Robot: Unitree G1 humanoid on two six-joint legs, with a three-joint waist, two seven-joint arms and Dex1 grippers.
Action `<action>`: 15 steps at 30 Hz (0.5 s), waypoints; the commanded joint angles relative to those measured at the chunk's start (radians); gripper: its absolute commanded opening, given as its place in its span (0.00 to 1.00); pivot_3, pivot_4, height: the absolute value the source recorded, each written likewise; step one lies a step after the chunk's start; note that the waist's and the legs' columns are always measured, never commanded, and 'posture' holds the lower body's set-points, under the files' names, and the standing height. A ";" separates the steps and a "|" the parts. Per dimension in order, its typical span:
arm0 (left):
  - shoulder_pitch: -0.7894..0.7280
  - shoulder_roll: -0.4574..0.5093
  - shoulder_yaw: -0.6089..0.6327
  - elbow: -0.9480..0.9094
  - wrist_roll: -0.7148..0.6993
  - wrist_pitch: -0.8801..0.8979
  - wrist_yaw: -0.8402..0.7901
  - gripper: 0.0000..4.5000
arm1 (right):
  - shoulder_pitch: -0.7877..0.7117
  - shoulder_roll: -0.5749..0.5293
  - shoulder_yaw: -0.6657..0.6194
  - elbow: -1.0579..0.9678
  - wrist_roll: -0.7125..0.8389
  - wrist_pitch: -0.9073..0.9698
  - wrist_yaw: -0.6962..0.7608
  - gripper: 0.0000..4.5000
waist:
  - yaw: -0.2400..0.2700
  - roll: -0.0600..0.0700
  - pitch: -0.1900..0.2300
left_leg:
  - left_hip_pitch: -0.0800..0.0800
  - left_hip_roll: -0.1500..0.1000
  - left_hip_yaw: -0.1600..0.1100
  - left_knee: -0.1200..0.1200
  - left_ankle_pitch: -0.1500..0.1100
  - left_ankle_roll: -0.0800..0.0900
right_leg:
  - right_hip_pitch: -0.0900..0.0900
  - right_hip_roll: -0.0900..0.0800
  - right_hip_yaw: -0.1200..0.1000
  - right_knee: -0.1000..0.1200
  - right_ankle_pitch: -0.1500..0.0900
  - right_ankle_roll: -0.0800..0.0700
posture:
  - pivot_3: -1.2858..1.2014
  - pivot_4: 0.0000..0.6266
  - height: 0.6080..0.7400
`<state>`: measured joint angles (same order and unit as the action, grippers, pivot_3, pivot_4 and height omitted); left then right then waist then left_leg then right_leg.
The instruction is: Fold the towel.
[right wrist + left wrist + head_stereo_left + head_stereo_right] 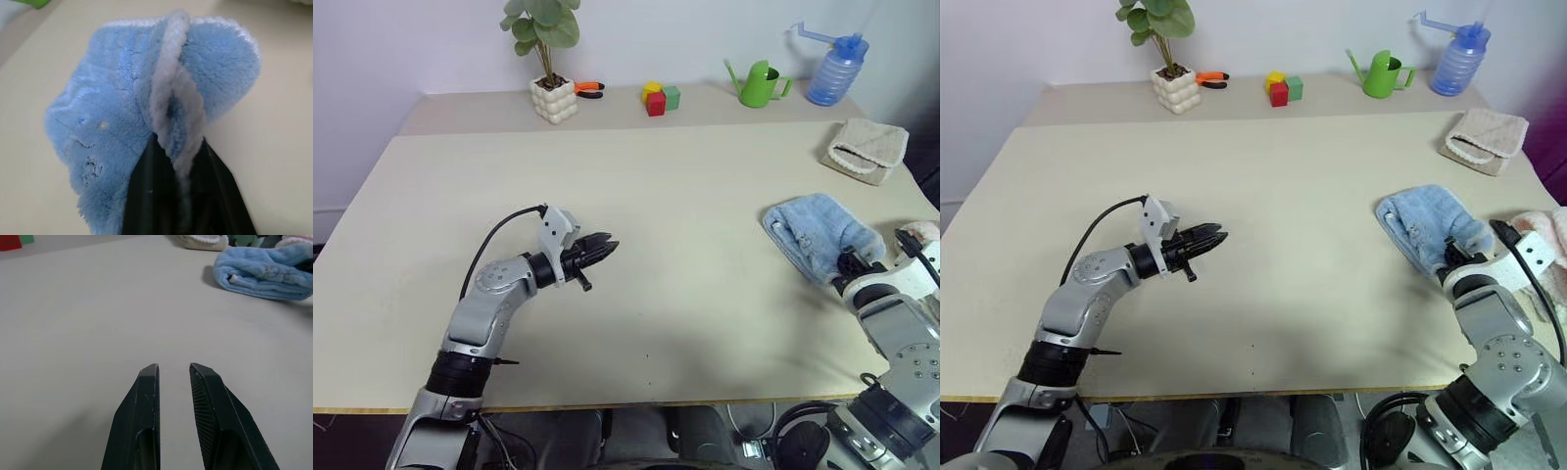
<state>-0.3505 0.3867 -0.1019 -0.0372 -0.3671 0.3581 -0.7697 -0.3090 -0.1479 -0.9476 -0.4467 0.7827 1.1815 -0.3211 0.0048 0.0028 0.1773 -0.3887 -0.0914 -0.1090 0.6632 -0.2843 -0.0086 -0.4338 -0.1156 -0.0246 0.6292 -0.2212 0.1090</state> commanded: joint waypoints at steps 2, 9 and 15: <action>-0.016 -0.010 0.004 0.006 0.011 -0.038 -0.015 0.21 | 0.023 -0.078 0.001 -0.062 0.019 -0.026 -0.001 0.54 | 0.003 0.000 0.000 | 0.000 0.000 0.000 0.000 0.000 0.000 | 0.000 0.000 0.000 0.000 0.000 0.000 | 0.52 0.24 0.94; -0.027 -0.019 0.022 0.067 0.045 -0.087 0.004 0.21 | 0.103 -0.311 0.105 -0.032 -0.146 -0.177 0.088 0.99 | 0.004 0.000 0.000 | 0.000 0.000 0.001 0.000 0.000 0.001 | 0.000 0.000 0.000 0.000 0.000 0.000 | 0.52 0.24 0.94; -0.075 0.001 0.057 0.217 0.165 -0.184 0.137 0.21 | 0.150 -0.498 0.355 0.013 -0.296 -0.391 0.327 0.99 | -0.005 0.000 0.000 | 0.002 0.001 0.001 0.000 0.000 0.001 | 0.002 0.001 0.000 0.000 0.000 0.000 | 0.52 0.24 0.94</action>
<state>-0.4070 0.3741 -0.0785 0.1667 -0.2371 0.2196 -0.6688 -0.1573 -0.6186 -0.6510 -0.4248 0.5139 0.8561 -0.0667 -0.0005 0.0023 0.1774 -0.3867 -0.0904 -0.1080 0.6634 -0.2845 -0.0079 -0.4316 -0.1144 -0.0249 0.6288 -0.2214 0.1095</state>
